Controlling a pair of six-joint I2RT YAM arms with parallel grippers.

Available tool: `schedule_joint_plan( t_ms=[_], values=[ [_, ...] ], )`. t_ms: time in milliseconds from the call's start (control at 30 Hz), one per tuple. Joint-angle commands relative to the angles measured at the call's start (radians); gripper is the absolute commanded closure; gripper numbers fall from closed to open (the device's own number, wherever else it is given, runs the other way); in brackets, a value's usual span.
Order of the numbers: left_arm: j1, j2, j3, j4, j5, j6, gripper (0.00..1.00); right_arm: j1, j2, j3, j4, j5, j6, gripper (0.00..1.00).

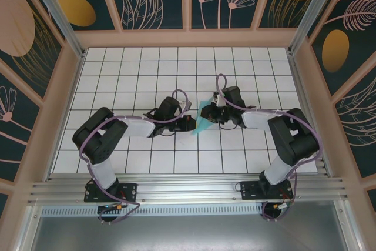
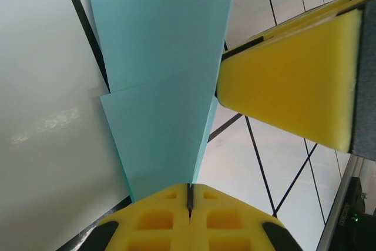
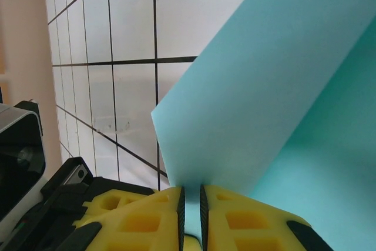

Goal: Fold a paper plane with a square sheet of paper (pick it up from the middle)
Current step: Fourth fold the wing at the center of the table.

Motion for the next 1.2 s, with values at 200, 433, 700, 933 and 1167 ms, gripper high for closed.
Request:
schedule_joint_plan(
  t_ms=[200,433,700,933,1167],
  values=[
    [0.01,0.043,-0.007,0.023,0.033,-0.019,0.96,0.011,0.057,0.049,0.023,0.005,0.002,0.81],
    [0.014,0.053,-0.015,0.021,0.024,-0.024,0.95,0.01,0.092,0.062,0.003,0.043,-0.007,0.81],
    [0.017,0.044,-0.025,0.029,0.024,-0.023,0.87,0.009,0.127,0.076,0.013,0.051,-0.012,0.81],
    [0.016,0.0,-0.049,0.009,-0.026,0.009,0.72,0.008,0.127,0.085,0.0,0.061,-0.012,0.81],
    [0.016,0.005,-0.04,0.008,-0.019,0.026,0.81,0.008,0.13,0.085,0.002,0.057,-0.01,0.81]
  ],
)
